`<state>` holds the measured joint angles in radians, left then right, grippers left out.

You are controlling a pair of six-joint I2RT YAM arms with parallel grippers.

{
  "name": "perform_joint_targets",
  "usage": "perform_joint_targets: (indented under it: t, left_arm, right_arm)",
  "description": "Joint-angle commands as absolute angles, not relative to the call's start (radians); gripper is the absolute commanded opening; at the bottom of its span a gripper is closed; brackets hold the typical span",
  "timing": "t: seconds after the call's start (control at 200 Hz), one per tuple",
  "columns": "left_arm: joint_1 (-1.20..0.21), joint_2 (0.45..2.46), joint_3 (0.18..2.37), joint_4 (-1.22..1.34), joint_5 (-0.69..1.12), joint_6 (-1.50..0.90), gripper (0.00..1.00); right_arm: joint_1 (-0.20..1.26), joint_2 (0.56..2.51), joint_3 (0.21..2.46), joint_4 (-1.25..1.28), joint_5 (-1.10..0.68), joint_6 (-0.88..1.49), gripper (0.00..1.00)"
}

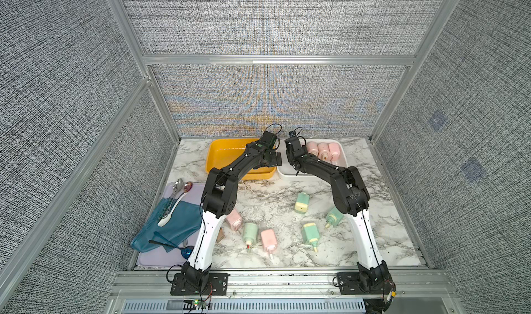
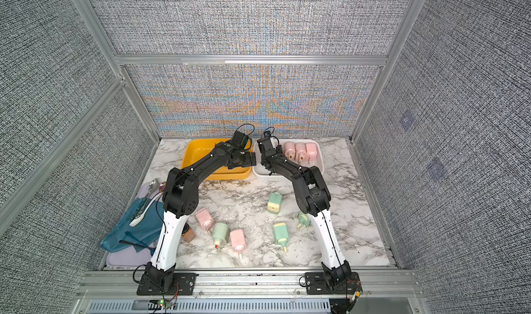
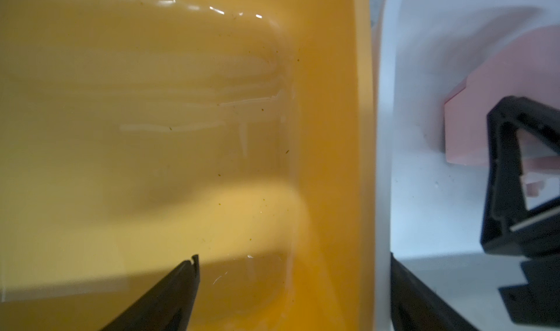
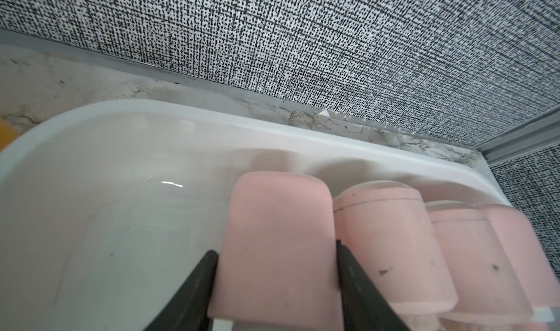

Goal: Place the pencil sharpeners by color into the storage box
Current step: Place the pencil sharpener in the storage box.

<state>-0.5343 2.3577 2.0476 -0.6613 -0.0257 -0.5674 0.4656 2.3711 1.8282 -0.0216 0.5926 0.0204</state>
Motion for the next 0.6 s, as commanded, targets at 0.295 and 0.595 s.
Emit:
perform_joint_targets:
  t: [0.295, 0.595]
  left_arm:
    - [-0.532, 2.359, 2.067, -0.716, -0.046, -0.555, 0.99]
    - [-0.531, 2.359, 2.068, -0.721, -0.048, -0.554, 0.99]
  right_arm:
    - [0.451, 2.359, 1.801, -0.063, 0.565, -0.002, 0.51]
    - [0.451, 2.342, 1.801, -0.070, 0.558, -0.003, 0.59]
